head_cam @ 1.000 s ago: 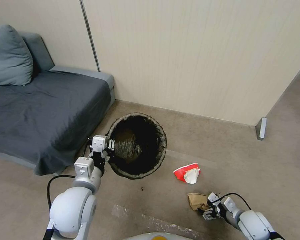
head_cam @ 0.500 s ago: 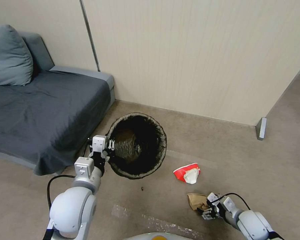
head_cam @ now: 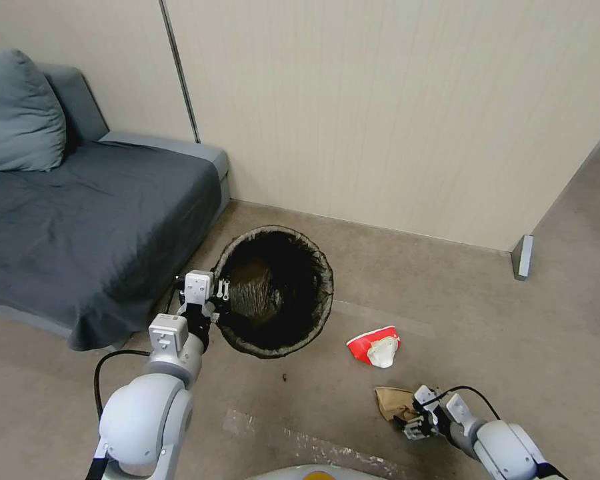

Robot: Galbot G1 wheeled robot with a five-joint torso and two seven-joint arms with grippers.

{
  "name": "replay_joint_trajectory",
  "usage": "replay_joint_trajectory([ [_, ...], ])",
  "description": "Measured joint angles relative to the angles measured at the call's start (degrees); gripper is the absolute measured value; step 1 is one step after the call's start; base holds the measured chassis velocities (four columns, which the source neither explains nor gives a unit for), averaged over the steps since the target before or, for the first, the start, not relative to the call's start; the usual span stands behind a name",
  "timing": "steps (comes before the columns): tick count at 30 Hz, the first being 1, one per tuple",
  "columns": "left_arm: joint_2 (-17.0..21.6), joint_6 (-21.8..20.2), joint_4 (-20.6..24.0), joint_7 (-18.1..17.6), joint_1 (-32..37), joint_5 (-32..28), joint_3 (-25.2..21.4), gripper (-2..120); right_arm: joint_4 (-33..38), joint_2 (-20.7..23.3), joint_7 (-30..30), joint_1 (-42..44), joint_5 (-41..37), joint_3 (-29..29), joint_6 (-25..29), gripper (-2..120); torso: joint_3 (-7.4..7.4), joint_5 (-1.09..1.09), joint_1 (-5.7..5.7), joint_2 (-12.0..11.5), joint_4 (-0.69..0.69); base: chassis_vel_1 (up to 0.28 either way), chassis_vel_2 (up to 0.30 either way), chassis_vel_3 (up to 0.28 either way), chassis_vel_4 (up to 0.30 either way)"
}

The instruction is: Pick up the trash bin, then pick up the garbage from the floor and place it into the trash bin.

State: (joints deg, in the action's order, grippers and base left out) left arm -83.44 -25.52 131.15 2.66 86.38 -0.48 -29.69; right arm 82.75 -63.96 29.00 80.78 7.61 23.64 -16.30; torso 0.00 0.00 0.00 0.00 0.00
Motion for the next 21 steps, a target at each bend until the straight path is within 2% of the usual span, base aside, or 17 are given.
replay_joint_trajectory([
  [21,0.0,0.0,0.0,0.0,0.0,0.0,0.0,5,-0.04,-0.01,0.04,-0.03,-0.02,-0.01,-0.01,100,0.0,0.0,0.0,0.0,0.0,0.0,0.0,0.0,0.0],
])
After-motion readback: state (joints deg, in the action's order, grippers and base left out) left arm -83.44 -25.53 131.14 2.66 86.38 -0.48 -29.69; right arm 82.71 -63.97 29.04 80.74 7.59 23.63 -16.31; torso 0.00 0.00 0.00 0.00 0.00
